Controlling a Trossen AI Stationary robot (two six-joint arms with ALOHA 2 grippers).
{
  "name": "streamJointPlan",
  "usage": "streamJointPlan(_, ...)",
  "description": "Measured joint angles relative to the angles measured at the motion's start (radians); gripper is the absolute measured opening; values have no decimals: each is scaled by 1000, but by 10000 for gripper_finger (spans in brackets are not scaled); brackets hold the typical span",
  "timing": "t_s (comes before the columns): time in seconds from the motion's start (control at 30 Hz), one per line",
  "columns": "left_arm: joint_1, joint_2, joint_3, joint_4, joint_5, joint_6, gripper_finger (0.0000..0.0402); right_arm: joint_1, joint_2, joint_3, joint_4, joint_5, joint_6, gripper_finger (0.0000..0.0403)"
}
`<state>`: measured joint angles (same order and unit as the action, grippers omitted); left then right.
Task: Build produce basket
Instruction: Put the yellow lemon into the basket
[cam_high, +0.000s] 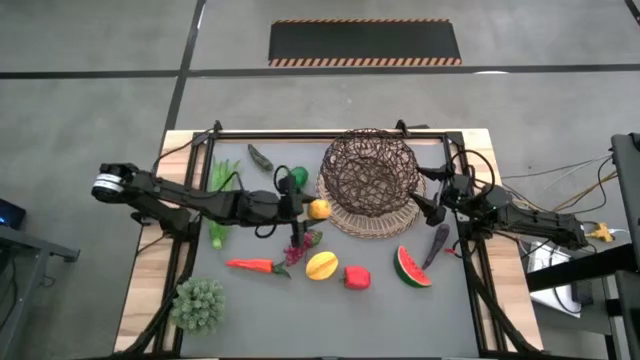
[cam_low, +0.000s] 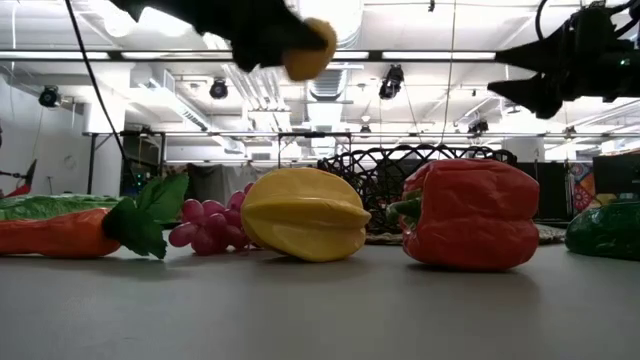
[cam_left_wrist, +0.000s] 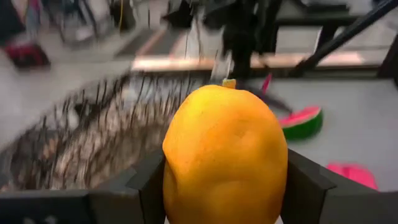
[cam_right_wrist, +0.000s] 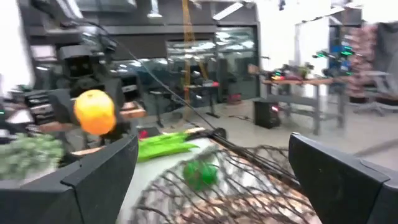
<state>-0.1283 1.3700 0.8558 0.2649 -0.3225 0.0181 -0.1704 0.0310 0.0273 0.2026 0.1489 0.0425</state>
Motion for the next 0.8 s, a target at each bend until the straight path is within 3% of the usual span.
streamJointPlan(0.2, -33, 76, -1, 167, 1, 82, 210, 0, 52, -7, 100, -125, 28, 393)
streamJointPlan(0.57, -112, 189, -2, 258, -2, 75, 214, 46, 299, -8, 479, -204, 36, 376)
streamJointPlan(0.8, -119, 171, -3, 267, -15, 123, 214, 73, 435, 91, 513, -205, -6, 374)
